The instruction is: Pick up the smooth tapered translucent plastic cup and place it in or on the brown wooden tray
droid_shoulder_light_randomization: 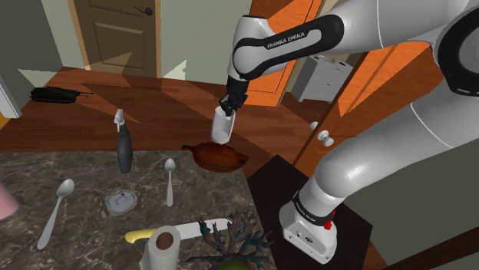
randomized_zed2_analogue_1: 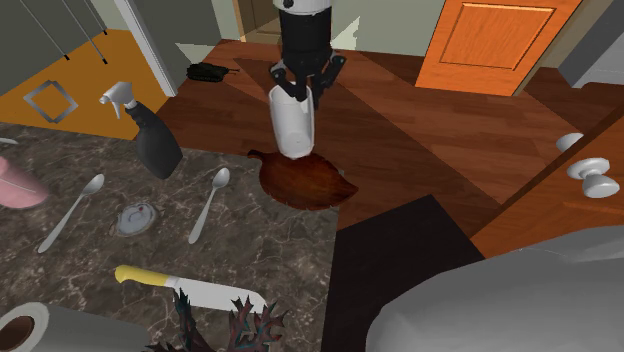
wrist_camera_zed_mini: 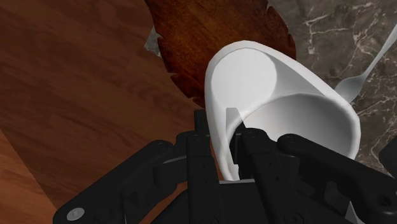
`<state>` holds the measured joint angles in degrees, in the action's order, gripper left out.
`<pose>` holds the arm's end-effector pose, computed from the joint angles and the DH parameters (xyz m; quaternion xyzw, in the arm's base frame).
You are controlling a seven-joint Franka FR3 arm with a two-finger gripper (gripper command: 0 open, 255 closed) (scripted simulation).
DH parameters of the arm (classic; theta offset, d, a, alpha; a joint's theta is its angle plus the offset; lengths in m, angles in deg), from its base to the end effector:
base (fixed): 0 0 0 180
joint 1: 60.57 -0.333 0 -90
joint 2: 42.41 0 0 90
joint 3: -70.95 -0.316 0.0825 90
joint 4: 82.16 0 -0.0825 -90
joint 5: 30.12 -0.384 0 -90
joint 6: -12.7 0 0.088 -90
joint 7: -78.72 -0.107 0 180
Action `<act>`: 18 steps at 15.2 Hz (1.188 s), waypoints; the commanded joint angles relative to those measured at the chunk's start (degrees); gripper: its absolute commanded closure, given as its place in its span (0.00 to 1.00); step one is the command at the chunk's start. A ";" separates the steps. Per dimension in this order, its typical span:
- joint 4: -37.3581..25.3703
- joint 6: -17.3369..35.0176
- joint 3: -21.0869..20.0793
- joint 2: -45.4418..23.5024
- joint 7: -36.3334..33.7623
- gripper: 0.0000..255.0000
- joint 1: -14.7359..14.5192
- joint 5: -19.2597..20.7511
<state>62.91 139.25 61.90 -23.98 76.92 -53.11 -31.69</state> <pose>0.4236 0.0120 0.3871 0.9998 -0.0141 -0.0021 0.0139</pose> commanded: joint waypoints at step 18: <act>5.12 14.03 -0.80 -8.94 -1.51 1.00 0.53 1.53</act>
<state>68.06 153.21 61.11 -32.85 75.44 -52.59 -30.17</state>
